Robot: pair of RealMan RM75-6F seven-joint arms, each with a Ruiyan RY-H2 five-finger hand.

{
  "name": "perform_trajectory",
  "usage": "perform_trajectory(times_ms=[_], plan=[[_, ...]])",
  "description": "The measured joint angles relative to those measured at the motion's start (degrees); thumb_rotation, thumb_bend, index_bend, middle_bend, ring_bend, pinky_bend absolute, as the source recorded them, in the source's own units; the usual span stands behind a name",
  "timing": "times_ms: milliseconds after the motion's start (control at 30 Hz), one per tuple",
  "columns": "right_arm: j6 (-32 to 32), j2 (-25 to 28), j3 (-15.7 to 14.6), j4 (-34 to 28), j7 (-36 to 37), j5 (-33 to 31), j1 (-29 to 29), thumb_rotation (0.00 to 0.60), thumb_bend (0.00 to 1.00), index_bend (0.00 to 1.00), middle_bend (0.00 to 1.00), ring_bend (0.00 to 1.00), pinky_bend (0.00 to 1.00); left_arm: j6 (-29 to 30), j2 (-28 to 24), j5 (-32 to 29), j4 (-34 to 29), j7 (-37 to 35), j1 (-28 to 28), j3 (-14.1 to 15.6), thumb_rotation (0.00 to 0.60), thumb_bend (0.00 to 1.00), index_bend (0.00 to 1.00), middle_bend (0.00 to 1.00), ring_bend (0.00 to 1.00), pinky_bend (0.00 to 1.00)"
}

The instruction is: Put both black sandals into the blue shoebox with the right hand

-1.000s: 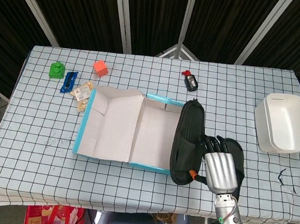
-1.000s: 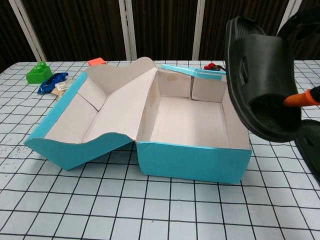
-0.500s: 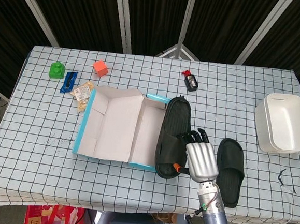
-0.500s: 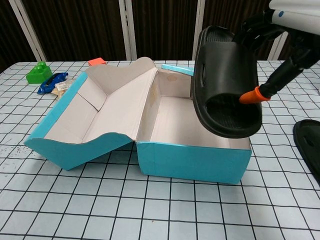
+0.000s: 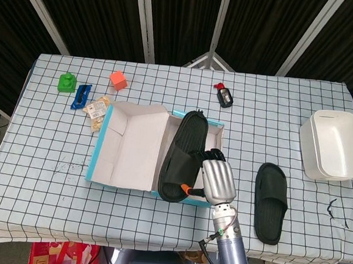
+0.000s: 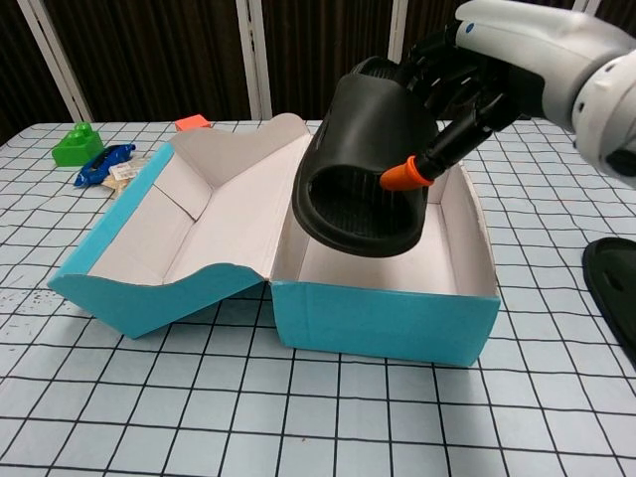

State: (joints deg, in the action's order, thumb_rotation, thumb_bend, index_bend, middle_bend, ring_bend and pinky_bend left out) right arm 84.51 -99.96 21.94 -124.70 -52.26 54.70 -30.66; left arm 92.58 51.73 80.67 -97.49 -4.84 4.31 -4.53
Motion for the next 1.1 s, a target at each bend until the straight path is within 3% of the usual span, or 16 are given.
perform_trajectory(times_ms=[333,733,1100], plan=[[0.1,0.0,0.4,2.5,9.6,-0.9,0.9,0.6,0.4,0.52,0.44,0.37,0.2,-0.1,0.0,-0.1,0.1,0.1,-0.1,0.0,0.6,0.37,0.0,0.0,0.0,0.03],[-4.8,4.5,-2.9,7.6,20.4,-0.2,3.0,0.6,0.4,0.52,0.44,0.37,0.2,-0.1,0.7,-0.7,-0.2,2.6,-0.2,-0.2,0.6,0.37,0.0,0.0,0.0,0.03],[-7.0,3.8,-4.0,11.8,25.5,1.7,2.2,0.6,0.41,0.53,0.44,0.37,0.2,-0.4,1.1,-1.3,-0.4,3.6,-0.5,-0.4,0.6,0.37,0.0,0.0,0.0,0.03]])
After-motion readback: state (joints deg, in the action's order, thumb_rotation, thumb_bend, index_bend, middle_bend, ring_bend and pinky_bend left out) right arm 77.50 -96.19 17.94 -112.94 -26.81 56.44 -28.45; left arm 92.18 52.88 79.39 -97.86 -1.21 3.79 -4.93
